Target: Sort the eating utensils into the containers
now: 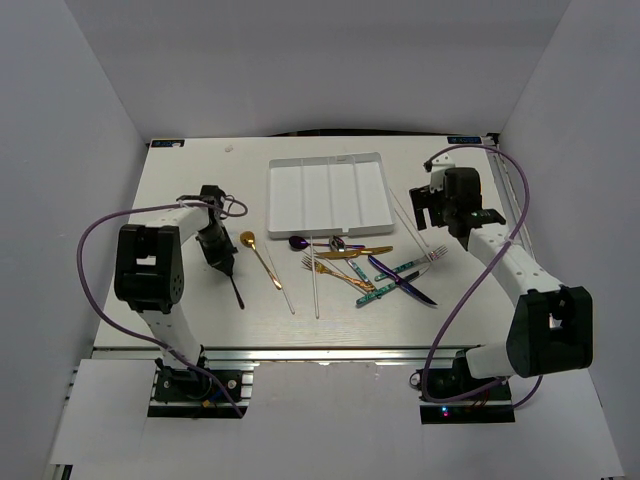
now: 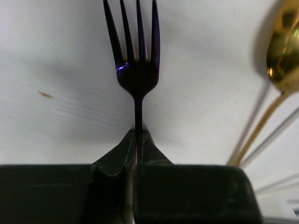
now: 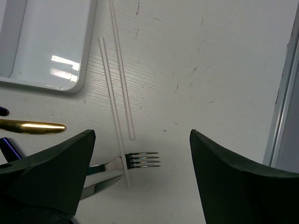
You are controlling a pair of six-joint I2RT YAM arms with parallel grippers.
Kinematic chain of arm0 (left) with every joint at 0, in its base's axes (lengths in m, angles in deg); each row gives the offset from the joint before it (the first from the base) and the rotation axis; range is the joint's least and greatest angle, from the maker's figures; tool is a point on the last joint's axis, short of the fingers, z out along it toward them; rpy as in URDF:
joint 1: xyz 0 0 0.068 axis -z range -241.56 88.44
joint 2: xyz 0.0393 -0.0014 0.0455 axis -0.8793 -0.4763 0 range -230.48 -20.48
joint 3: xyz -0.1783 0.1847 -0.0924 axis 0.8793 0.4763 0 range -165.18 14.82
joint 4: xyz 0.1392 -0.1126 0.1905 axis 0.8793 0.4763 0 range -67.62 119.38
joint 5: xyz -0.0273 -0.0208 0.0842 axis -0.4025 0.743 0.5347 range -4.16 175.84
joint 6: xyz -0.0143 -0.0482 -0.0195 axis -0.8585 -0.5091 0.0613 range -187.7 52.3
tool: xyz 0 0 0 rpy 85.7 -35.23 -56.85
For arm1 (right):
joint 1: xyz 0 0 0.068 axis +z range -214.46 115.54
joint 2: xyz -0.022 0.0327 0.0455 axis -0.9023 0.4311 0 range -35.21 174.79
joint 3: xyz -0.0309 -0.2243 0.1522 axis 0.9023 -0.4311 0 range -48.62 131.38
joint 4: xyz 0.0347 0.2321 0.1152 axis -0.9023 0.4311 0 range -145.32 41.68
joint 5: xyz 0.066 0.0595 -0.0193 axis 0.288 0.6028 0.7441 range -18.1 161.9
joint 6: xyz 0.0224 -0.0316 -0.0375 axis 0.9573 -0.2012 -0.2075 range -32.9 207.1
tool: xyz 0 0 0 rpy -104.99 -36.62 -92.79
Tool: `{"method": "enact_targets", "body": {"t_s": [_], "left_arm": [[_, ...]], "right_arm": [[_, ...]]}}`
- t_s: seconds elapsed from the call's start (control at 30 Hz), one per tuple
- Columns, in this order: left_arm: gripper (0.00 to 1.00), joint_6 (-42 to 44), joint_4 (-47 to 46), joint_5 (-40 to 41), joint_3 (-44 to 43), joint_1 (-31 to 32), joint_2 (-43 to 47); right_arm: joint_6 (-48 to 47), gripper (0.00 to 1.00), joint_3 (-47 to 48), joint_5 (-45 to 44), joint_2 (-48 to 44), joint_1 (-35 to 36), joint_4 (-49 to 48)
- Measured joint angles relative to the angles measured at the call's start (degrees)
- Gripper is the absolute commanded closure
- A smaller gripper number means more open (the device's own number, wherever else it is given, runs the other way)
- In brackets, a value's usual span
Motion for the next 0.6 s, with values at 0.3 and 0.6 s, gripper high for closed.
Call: {"method": "enact_targets", "body": {"t_s": [0.3,0.6], "left_arm": [[1.00,6.21,-1.51,3.54,-24.57,0.26,-0.44],[1.00,12.70,-5.25,-2.27,-57.37,7.41,-13.18]], "right_arm": [[1.07,0.12,0.90,0.72,0.07,0.00,-1.03],[1.55,0.12,5.44,1.51,4.17,0.00,-1.36]]}}
